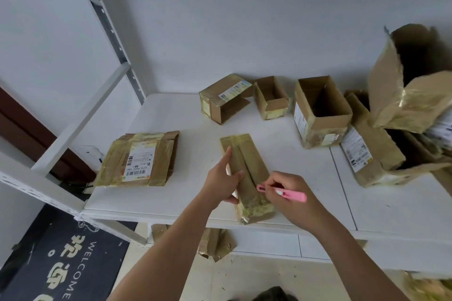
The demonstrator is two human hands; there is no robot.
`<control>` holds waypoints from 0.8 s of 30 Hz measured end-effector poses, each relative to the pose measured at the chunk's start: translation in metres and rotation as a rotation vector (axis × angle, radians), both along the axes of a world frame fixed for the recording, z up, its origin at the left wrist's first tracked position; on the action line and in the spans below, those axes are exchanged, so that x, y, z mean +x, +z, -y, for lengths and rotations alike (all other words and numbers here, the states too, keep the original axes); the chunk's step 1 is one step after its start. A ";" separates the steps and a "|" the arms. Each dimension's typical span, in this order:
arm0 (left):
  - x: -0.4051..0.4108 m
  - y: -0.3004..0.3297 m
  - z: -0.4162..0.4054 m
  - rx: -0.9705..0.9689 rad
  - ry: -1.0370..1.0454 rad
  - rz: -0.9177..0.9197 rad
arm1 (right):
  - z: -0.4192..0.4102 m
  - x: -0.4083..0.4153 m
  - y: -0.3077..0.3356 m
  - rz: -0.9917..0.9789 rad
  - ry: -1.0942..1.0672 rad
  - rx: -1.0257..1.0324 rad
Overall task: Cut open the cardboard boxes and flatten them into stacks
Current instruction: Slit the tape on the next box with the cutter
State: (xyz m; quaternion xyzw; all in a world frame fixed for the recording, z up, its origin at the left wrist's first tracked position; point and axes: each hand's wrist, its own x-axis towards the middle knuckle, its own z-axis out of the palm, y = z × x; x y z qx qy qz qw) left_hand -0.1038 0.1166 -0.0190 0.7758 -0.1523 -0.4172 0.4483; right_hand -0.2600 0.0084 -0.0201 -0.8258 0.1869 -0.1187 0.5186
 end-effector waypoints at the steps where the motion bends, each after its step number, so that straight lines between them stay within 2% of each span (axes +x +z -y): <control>1: -0.001 0.001 0.001 0.002 -0.010 0.001 | -0.003 -0.010 0.002 -0.003 0.013 -0.005; 6: -0.008 0.000 0.008 0.008 0.014 0.040 | -0.008 -0.045 0.008 0.020 -0.038 0.027; 10: -0.019 -0.002 0.015 0.039 0.070 0.129 | -0.011 -0.060 -0.002 0.199 -0.389 0.138; 11: -0.024 -0.001 0.018 0.101 0.035 0.239 | -0.013 -0.061 -0.006 0.255 -0.486 0.180; 13: -0.029 -0.002 0.022 0.290 -0.113 0.615 | -0.021 -0.059 -0.018 0.322 -0.612 0.321; 14: -0.029 -0.005 0.024 0.324 -0.188 0.794 | -0.026 -0.056 -0.023 0.332 -0.644 0.399; 16: -0.023 -0.010 0.028 0.273 -0.381 0.997 | -0.037 -0.047 -0.035 0.357 -0.664 0.493; 19: -0.010 -0.015 0.029 0.283 -0.660 1.069 | -0.043 -0.035 -0.043 0.424 -0.690 0.482; 24: -0.018 -0.009 0.028 0.459 -0.607 1.054 | -0.005 -0.021 -0.040 0.474 -0.729 0.458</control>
